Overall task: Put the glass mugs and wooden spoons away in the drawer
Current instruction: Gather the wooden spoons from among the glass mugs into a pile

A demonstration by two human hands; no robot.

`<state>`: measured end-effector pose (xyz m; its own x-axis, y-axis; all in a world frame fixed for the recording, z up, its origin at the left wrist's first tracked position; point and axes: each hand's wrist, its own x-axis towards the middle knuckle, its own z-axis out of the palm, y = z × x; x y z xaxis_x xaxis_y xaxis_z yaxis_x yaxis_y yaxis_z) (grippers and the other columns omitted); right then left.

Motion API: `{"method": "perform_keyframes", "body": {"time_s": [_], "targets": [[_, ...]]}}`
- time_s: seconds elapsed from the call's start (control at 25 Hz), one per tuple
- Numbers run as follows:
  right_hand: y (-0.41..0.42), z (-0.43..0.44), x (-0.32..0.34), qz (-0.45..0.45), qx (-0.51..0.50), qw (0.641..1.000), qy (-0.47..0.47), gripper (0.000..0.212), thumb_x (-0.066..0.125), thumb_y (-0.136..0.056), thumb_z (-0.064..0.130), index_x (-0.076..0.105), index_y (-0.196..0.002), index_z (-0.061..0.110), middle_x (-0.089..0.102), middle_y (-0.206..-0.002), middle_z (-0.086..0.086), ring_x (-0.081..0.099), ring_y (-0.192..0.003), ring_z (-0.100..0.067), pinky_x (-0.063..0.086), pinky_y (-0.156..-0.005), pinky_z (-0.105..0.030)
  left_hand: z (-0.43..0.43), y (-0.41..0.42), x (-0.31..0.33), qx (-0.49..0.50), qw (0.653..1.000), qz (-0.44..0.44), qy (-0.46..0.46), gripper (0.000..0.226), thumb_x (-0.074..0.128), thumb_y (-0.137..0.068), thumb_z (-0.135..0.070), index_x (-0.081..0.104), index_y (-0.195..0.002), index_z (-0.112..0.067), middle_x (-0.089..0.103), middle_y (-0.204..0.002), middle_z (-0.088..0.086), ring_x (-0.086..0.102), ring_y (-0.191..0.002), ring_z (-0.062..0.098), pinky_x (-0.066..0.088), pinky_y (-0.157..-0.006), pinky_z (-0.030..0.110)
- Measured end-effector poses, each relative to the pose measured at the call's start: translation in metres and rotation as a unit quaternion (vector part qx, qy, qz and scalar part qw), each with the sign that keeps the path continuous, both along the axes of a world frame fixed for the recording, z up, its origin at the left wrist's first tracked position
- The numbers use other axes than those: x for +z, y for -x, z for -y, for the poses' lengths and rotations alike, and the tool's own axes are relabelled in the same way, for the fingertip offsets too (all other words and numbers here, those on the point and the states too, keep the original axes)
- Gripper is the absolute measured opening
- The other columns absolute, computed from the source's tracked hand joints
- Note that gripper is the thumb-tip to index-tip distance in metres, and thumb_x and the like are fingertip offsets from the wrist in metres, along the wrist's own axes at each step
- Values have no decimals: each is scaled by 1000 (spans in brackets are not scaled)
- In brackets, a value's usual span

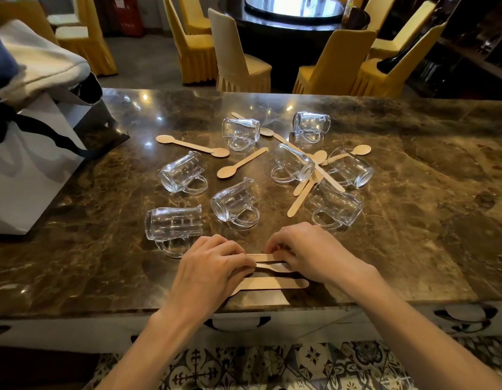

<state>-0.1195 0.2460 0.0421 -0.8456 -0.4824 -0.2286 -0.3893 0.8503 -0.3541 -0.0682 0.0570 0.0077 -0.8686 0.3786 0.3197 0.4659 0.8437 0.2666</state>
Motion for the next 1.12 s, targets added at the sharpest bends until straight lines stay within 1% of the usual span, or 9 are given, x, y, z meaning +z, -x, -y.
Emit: {"method": "perform_keyframes", "body": {"time_s": [0.16, 0.36, 0.44, 0.56, 0.64, 0.8, 0.88, 1.04, 1.12], "targets": [[0, 1, -2, 2, 1, 1000, -9, 19, 55, -92, 23, 65, -104, 34, 65, -103, 10, 60, -93, -13, 52, -77, -30, 0, 2, 2, -1, 1000, 20, 7, 7, 71, -72, -43, 72, -77, -39, 67, -76, -20, 59, -70, 6, 43, -67, 22], [2, 2, -4, 5, 11, 1000, -18, 16, 58, -90, 24, 65, -101, 34, 61, -104, 10, 57, -96, -12, 52, -78, -29, -1, 6, 5, 1, 998, 57, 29, 10, 76, -69, -43, 71, -76, -39, 67, -76, -20, 59, -69, 5, 41, -69, 21], [3, 2, -5, 5, 13, 1000, -17, 16, 58, -90, 25, 66, -101, 34, 61, -104, 10, 57, -96, -12, 51, -77, -28, -1, 9, 4, 0, 996, 71, 45, 10, 73, -73, -45, 70, -80, -40, 68, -81, -20, 59, -73, 4, 40, -72, 21], [5, 2, -5, 3, 22, 1000, -13, 16, 57, -91, 26, 66, -102, 33, 63, -105, 10, 58, -97, -12, 51, -78, -28, -1, 16, -1, 5, 992, 106, 66, 21, 52, -86, -52, 65, -99, -41, 65, -99, -21, 54, -89, 3, 31, -83, 20], [6, 1, -3, 7, 29, 999, -13, 16, 57, -90, 26, 66, -101, 34, 64, -104, 11, 58, -96, -11, 52, -79, -29, -1, 18, -3, 0, 991, 115, 71, 27, 44, -90, -53, 61, -106, -42, 61, -107, -22, 51, -95, 2, 28, -86, 20], [20, 0, 12, -16, 34, 999, -8, 14, 61, -87, 28, 67, -100, 32, 66, -98, 10, 60, -92, -11, 53, -78, -31, 3, 21, 14, -35, 991, 125, 32, 35, 39, -87, -59, 62, -106, -41, 62, -104, -23, 52, -93, -1, 35, -87, 18], [34, -1, 23, -46, 25, 999, 9, 13, 63, -87, 29, 67, -99, 31, 67, -97, 10, 59, -90, -10, 54, -79, -33, 10, 29, 32, -47, 990, 130, -4, 39, 37, -84, -59, 64, -103, -39, 63, -98, -22, 53, -88, -3, 42, -88, 22], [67, 3, 40, -86, 5, 995, 47, 12, 66, -86, 27, 70, -97, 28, 70, -95, 8, 55, -81, -6, 51, -75, -28, 31, 62, 62, -26, 996, 70, -48, 33, 48, -83, -49, 69, -99, -30, 66, -91, -13, 58, -84, 6, 46, -79, 28], [81, 8, 45, -100, 0, 993, 54, 12, 66, -85, 26, 70, -96, 29, 69, -95, 7, 57, -84, -9, 52, -75, -30, 42, 82, 71, -4, 997, 51, -59, 28, 53, -83, -46, 69, -99, -29, 66, -92, -13, 58, -84, 6, 47, -78, 28]]}}
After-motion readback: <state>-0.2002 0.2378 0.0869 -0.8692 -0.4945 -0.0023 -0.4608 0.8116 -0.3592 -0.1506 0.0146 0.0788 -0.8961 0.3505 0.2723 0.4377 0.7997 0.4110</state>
